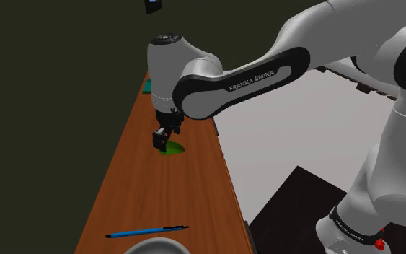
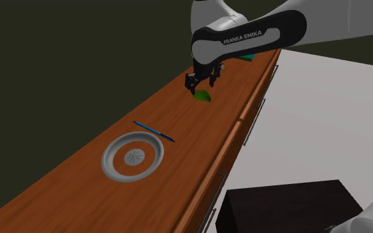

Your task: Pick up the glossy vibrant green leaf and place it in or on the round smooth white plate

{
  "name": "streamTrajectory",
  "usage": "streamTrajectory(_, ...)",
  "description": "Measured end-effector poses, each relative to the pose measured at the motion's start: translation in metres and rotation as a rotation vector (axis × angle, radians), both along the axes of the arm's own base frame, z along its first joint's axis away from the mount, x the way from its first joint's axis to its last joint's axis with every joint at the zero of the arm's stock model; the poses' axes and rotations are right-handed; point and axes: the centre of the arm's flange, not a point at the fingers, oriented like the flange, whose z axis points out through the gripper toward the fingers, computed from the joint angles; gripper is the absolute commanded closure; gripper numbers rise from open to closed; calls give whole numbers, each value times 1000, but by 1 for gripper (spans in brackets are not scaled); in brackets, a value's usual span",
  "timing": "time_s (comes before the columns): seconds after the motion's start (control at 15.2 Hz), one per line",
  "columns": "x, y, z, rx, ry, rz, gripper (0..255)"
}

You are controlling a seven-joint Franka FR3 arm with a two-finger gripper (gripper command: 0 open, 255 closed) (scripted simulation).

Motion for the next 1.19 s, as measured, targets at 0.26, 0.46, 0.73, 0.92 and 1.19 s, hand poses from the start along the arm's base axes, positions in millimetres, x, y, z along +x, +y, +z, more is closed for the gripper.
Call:
streamTrajectory(0.26, 4, -1, -18, 6, 12, 1, 0)
streamTrajectory(0.46, 5, -1, -26, 7, 13, 2, 0)
streamTrajectory(0.73, 6, -1, -27, 7, 13, 2, 0)
streamTrajectory(0.92, 5, 0, -25, 9, 10, 3, 255)
streamTrajectory(1.19, 5, -1, -25, 9, 11, 4, 255)
